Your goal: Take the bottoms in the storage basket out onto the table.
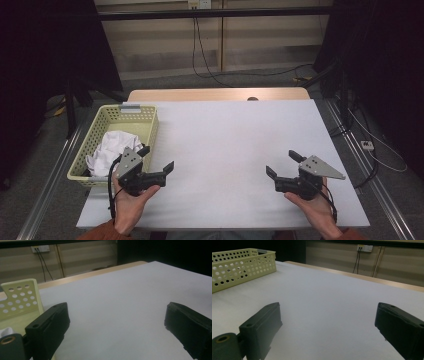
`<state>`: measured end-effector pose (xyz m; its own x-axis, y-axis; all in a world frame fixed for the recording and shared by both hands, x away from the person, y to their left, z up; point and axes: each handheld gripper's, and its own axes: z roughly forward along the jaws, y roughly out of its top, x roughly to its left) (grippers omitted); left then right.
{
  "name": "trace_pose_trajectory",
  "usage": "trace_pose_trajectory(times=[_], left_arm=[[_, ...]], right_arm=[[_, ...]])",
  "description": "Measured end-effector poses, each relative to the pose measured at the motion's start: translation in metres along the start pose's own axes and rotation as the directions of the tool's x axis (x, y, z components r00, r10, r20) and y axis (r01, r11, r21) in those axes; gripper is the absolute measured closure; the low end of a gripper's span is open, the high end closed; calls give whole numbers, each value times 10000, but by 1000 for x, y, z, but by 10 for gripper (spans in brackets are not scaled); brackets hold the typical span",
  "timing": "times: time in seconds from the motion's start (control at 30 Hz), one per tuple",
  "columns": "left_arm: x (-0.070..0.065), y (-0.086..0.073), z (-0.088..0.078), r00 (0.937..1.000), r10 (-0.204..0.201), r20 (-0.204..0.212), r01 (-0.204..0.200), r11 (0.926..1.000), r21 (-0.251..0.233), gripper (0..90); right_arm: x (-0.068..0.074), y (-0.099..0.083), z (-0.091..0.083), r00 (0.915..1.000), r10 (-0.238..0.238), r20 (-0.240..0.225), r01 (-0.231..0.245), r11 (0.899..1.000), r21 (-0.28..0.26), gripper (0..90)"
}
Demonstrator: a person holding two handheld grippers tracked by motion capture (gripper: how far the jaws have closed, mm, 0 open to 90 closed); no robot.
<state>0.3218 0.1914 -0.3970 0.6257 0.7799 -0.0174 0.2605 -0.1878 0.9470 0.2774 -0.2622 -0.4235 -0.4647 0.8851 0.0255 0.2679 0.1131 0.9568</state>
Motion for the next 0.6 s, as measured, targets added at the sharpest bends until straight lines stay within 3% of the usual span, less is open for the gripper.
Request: trace_pose_trajectory(times=[0.6], left_arm=[[1,5,1,9998,-36,171,32,9997,252,56]], right_arm=[[-2,-2,0,9999,106,-66,-105,9999,110,60]])
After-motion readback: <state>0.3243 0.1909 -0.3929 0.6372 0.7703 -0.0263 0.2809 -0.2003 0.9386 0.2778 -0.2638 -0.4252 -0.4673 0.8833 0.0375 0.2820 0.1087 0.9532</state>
